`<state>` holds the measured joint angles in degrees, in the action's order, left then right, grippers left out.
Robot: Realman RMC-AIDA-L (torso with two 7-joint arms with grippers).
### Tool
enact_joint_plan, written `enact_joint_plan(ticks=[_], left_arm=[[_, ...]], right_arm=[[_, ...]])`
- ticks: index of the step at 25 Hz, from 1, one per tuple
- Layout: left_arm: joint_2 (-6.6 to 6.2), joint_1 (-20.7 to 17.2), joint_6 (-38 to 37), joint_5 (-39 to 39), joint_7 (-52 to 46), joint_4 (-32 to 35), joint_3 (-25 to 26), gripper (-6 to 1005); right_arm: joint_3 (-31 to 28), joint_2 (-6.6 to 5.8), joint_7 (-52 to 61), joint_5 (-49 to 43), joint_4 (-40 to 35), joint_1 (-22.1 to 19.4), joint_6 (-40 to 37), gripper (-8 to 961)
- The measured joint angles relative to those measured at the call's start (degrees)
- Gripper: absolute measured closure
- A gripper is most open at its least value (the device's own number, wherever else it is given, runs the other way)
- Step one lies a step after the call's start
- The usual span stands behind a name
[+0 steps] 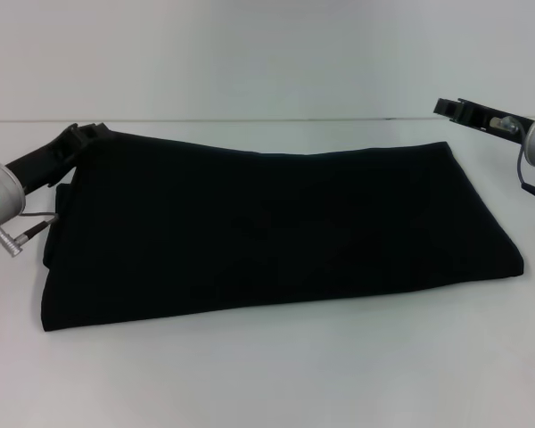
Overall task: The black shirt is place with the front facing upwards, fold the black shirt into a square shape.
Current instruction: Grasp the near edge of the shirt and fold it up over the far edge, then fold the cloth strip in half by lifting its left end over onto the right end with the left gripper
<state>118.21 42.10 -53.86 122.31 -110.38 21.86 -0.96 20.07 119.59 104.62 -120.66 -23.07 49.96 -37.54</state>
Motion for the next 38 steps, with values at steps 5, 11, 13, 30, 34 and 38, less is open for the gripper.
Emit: enact_joint_plan(ticks=[5,11,13,30,34,38], left_arm=[[0.13,0.02,1.53,-0.59,0.18,-0.10,-0.14,795],[-0.29,-0.46,5.57,-0.27,0.17,-1.24,-2.07,558],[-0.29,-0.57,6.66,-0.30,0.17,-1.30,-2.42,479],[-6.82,-11.31,-32.76,-0.72,-6.48,2.69,-6.21,219],[-7.10,-16.27,-35.89,-0.61,-14.43,7.51,-10.63,121],[-6.85,-20.02,-36.86,-0.50,-19.53,10.23,-13.62,103]], right_arm=[[0.20,0.04,-0.21,0.14,0.26,0.28,1.01,654],[0.47,-0.07,-0.26,1.56,-0.02,-0.90,-0.79,370],[0.47,-0.06,-0.40,1.59,-0.06,-1.13,-1.09,330],[7.42,-2.02,-30.98,4.80,-4.84,-12.64,-41.27,190],[9.82,-1.17,-35.87,4.78,-6.12,-15.11,-43.66,160],[11.10,-0.06,-42.23,4.76,-5.71,-16.73,-44.81,90]])
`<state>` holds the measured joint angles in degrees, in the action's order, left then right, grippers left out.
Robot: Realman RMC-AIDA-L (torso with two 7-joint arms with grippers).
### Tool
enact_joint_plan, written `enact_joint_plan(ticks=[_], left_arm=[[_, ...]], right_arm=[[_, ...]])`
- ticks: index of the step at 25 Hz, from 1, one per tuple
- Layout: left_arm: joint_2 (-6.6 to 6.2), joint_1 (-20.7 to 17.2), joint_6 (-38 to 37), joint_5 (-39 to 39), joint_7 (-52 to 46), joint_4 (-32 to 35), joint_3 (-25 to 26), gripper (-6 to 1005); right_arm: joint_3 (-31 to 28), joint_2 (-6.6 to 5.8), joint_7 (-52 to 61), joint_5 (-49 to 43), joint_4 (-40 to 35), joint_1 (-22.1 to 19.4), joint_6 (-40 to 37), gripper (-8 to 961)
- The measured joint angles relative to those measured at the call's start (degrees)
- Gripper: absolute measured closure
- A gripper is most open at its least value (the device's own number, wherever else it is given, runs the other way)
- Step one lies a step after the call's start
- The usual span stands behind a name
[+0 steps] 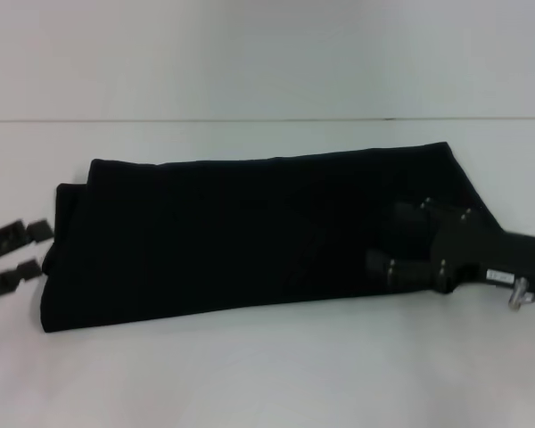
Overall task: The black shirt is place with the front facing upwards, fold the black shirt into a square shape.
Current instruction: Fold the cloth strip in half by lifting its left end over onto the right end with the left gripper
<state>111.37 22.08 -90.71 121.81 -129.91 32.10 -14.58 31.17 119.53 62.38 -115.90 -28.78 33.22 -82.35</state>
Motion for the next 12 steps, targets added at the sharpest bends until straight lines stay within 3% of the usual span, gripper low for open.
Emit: enact_joint_plan(ticks=[3,12], left_arm=[[0.14,-1.81,-0.76,1.50,-3.34,1.36,-1.24,102],[0.17,-2.37,-0.84,8.29,-13.93,2.31,-1.13,103]], right_arm=[[1.80,0.35,-1.68,-0.02,0.80,-0.50,0.10,7],[2.28,0.31,-2.10,-0.01,2.98,-0.76,2.50,7]])
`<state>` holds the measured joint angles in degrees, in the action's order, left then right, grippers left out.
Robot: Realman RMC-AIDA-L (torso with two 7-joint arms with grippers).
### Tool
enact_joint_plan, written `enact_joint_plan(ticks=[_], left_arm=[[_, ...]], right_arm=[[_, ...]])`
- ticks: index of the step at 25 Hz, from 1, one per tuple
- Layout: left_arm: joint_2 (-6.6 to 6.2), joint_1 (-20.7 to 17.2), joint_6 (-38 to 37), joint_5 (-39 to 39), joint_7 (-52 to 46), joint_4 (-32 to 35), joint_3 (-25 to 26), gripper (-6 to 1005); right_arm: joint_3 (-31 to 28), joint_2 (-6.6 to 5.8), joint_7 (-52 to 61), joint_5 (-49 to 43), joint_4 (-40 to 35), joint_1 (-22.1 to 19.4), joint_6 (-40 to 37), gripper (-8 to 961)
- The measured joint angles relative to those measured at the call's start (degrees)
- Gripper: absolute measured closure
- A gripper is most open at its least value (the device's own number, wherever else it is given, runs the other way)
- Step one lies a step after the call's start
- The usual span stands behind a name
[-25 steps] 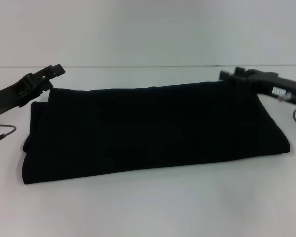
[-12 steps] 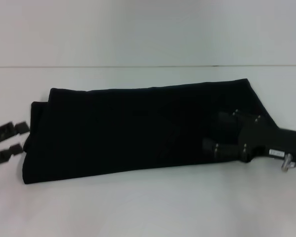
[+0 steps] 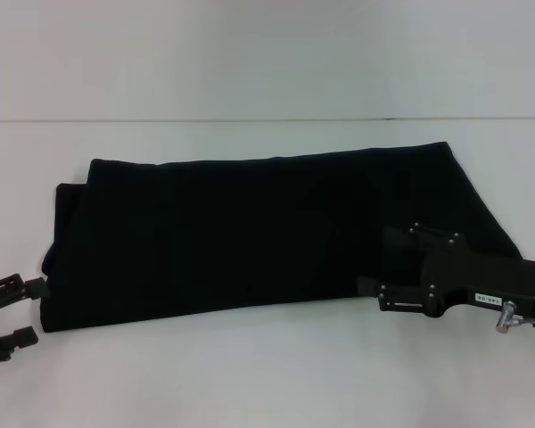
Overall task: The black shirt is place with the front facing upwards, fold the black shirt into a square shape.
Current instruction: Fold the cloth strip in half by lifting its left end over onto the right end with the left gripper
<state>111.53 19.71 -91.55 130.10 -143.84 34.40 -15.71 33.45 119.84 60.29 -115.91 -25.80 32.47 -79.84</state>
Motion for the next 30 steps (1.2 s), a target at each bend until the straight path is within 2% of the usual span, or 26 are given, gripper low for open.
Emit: enact_joint_plan(ticks=[7,30], left_arm=[[1.06,0.22,3.28,0.51,-3.57,-0.48,-0.23,102],[1.18,0.94,8.19,0.69,-5.73,-2.07,-1.73,103]], right_arm=[[-0.10,0.10,-0.08,0.29,0.90,-0.03,1.88,7],[-0.50,0.13,-0.17,0.34,1.37,-0.04,2.09,7]])
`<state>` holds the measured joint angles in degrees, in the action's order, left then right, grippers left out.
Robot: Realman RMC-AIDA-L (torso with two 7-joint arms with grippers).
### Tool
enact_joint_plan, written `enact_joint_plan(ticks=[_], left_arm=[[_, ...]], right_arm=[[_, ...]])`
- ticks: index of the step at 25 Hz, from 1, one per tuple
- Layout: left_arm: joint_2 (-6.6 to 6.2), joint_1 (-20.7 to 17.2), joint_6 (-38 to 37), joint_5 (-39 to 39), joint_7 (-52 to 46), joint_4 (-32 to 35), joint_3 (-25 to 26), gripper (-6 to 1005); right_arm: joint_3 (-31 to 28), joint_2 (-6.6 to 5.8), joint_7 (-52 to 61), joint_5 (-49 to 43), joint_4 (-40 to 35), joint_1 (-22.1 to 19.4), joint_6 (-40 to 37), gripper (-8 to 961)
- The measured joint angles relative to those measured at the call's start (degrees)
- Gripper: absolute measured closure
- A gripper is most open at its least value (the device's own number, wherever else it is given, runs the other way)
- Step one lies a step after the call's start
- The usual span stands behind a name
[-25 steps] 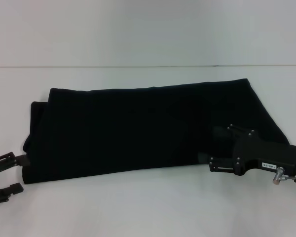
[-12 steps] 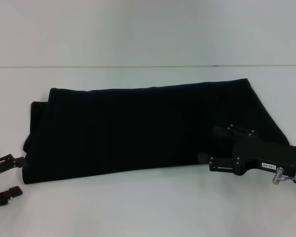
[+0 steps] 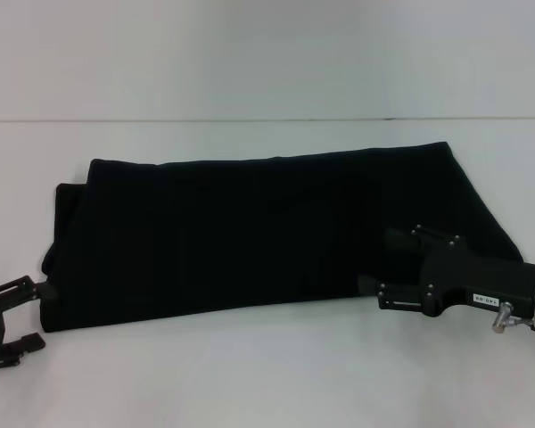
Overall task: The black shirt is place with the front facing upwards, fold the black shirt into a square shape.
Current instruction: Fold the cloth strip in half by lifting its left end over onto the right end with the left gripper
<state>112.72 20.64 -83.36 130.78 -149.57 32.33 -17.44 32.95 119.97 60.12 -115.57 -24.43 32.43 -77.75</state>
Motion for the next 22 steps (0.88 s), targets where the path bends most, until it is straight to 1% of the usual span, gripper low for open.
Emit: enact_joint_plan(ticks=[7,12,17,22], left_arm=[[0.61,1.19,0.72,0.00,0.15,0.01,-0.42,103],[0.66,1.76,1.53,0.00,0.03,-0.11,-2.05,102],[0.66,1.89,2.28,-0.01,-0.02,-0.55,-2.15,103],[0.66,3.05,3.23,0.00,-0.19,-0.63,-2.16,103]], right_arm=[[-0.09,0.00,0.01,0.00,0.00,0.00,-0.03,7],[-0.13,0.00,0.09,-0.01,0.00,0.00,-0.03,7],[-0.17,0.00,0.27,0.00,0.00,0.00,-0.03,6],[-0.18,0.00,0.46,-0.01,0.00,0.06,-0.03,6]])
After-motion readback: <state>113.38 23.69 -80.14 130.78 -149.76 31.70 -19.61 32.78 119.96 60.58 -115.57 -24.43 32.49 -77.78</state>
